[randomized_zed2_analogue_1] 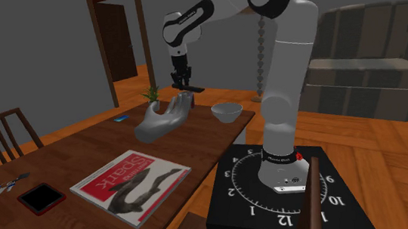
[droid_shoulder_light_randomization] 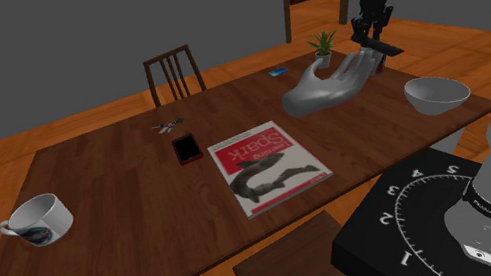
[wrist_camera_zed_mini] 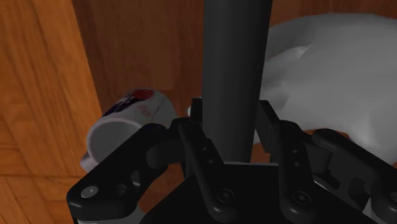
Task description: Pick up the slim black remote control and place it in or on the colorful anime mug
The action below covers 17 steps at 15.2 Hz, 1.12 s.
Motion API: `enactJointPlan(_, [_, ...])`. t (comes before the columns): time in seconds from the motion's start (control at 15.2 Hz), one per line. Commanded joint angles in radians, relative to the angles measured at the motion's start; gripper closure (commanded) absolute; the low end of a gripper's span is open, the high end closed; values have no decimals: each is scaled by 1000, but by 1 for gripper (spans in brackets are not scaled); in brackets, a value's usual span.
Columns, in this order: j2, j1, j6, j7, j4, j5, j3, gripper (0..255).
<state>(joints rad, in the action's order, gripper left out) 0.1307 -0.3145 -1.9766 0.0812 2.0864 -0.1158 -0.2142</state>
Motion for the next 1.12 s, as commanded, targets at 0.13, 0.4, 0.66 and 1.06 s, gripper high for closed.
enactJointPlan(0.13, [-130,-28,8,85,-143,32,-40,255])
enactJointPlan(0.4, [-271,-65,34,166,-310,77,-70,255])
enactJointPlan(0.66, [-425,-117,81,241,-509,129,-86,255])
enactJointPlan(1.06, [-529,-155,84,279,-613,161,-88,255])
